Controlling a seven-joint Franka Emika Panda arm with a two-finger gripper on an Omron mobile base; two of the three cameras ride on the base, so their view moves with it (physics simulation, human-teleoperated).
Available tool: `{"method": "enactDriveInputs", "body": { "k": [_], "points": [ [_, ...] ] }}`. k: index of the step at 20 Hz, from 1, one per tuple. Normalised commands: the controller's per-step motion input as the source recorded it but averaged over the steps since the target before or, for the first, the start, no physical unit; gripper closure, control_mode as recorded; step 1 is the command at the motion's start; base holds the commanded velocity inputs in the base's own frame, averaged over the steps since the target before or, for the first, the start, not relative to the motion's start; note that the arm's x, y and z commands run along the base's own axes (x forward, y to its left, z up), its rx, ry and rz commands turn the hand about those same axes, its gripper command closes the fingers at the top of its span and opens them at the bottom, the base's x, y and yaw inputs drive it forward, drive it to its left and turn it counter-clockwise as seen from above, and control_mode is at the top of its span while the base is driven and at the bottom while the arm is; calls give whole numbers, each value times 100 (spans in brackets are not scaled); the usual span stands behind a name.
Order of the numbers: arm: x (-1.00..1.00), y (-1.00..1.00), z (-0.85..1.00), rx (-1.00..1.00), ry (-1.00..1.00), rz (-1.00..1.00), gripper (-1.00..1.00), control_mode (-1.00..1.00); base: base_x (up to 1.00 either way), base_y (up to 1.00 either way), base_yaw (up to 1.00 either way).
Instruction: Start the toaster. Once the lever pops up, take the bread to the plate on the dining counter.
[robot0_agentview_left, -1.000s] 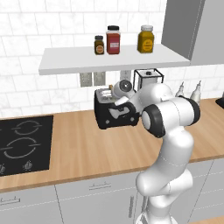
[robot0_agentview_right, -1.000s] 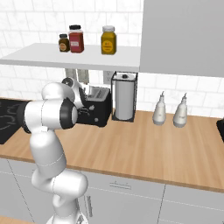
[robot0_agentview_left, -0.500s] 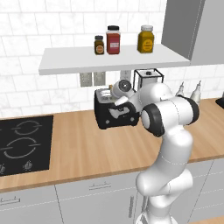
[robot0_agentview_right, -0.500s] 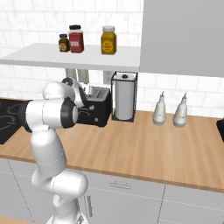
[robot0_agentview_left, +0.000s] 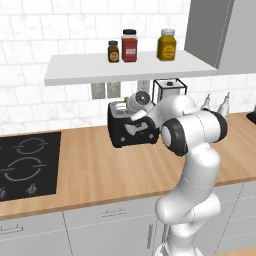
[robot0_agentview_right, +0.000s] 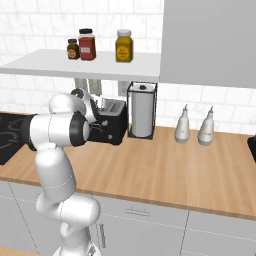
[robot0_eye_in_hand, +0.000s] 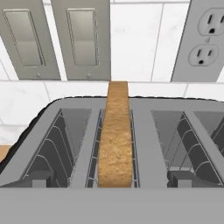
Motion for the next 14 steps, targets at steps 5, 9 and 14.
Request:
{"method": "enactDriveInputs", "body": {
  "k": [5,9,14],
  "points": [
    [0,0,0,0,0,0,100,-100,0,0,0],
    [0,0,0,0,0,0,100,-100,0,0,0],
    [0,0,0,0,0,0,100,-100,0,0,0]
  ]
}}
